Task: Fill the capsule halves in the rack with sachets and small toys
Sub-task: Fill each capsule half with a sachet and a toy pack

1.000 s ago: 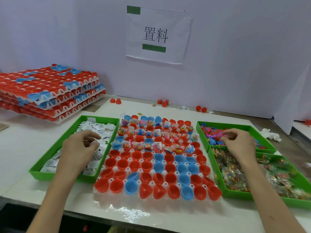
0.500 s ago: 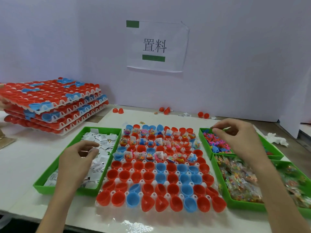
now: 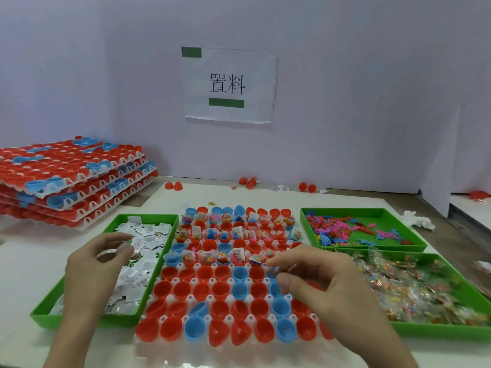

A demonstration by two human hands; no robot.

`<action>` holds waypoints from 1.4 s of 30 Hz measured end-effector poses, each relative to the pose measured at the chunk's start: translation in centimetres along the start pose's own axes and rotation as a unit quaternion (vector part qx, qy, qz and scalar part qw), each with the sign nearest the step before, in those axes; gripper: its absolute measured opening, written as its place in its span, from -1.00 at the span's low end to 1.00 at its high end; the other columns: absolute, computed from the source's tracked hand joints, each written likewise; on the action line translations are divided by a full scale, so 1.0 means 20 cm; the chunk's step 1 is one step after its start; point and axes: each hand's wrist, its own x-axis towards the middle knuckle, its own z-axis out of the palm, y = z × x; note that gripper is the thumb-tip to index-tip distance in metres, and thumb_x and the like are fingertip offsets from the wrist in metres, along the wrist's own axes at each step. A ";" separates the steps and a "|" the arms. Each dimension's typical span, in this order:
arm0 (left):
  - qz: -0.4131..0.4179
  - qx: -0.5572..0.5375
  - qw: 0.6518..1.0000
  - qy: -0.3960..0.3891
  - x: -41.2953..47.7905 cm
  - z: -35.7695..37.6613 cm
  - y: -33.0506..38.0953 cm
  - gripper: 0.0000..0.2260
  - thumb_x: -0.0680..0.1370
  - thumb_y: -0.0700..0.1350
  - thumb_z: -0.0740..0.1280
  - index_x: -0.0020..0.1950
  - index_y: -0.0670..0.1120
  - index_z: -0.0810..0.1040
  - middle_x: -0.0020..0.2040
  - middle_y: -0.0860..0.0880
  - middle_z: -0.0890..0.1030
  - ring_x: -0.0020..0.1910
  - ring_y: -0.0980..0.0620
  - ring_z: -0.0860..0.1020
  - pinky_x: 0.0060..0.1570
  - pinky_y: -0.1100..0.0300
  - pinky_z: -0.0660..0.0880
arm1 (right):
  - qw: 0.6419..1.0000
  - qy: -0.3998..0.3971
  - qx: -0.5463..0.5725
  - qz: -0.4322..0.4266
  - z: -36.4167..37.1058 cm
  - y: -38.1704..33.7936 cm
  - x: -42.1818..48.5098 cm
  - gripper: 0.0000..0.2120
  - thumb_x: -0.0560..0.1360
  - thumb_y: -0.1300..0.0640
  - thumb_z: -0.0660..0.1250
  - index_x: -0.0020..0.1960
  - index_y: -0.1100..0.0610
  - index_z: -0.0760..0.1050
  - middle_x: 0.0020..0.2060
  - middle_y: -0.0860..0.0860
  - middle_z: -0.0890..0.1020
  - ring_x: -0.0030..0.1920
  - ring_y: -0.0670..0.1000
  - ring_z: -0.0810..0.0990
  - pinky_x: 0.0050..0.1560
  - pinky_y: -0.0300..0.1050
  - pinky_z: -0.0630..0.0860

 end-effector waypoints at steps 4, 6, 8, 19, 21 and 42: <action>-0.015 -0.154 0.987 0.045 -0.08 -0.02 0.18 -0.80 0.38 -0.18 0.51 -0.09 0.09 0.65 0.00 -0.14 0.69 -0.07 -0.13 0.66 0.09 -0.02 0.53 | 0.998 0.046 0.041 -0.027 0.02 -0.02 0.00 -0.63 0.45 0.33 0.47 -0.11 -0.18 0.69 -0.15 -0.11 0.73 -0.10 -0.08 0.71 -0.08 -0.30 0.61; -0.010 -0.222 0.975 0.004 -0.19 0.00 0.30 -0.72 0.25 0.01 0.55 -0.06 0.06 0.68 -0.09 -0.06 0.70 -0.07 -0.08 0.67 0.04 0.06 0.56 | 0.996 0.071 0.043 -0.026 0.04 -0.02 0.01 -0.67 0.44 0.27 0.48 -0.12 -0.19 0.69 -0.16 -0.13 0.73 -0.09 -0.10 0.70 -0.07 -0.30 0.61; 0.013 -0.265 0.962 -0.071 -0.33 0.06 0.40 -0.57 0.13 0.13 0.63 -0.06 0.04 0.69 -0.20 -0.03 0.69 -0.17 0.03 0.68 -0.08 0.17 0.63 | 0.993 0.093 0.063 -0.026 0.07 -0.03 0.02 -0.77 0.41 0.17 0.48 -0.12 -0.18 0.69 -0.16 -0.14 0.73 -0.08 -0.11 0.70 -0.04 -0.30 0.61; 0.088 -0.246 0.948 -0.181 -0.55 0.24 0.55 -0.76 0.19 -0.10 0.58 -0.18 0.08 0.69 -0.27 -0.08 0.67 -0.30 0.02 0.66 -0.24 0.25 0.62 | 0.974 0.038 0.220 -0.036 0.15 -0.16 -0.01 -0.83 0.30 0.14 0.47 -0.12 0.01 0.74 -0.19 0.01 0.75 -0.18 0.00 0.74 -0.18 -0.27 0.63; 0.095 -0.234 0.949 -0.186 -0.54 0.24 0.54 -0.74 0.21 -0.16 0.64 -0.17 0.05 0.70 -0.28 -0.14 0.66 -0.31 0.00 0.66 -0.25 0.25 0.61 | 0.974 0.031 0.223 -0.027 0.16 -0.16 -0.01 -0.82 0.29 0.15 0.46 -0.12 0.05 0.74 -0.20 0.01 0.75 -0.19 -0.01 0.74 -0.19 -0.27 0.63; 0.021 -0.220 0.963 -0.156 -0.54 0.27 0.50 -0.78 0.16 0.08 0.57 -0.24 0.09 0.73 -0.23 -0.10 0.71 -0.20 -0.13 0.68 -0.27 0.20 0.64 | 0.984 -0.023 0.179 0.006 0.17 -0.11 0.00 -0.61 0.56 0.41 0.30 0.00 -0.06 0.71 -0.10 -0.02 0.75 -0.07 0.02 0.74 -0.07 -0.25 0.62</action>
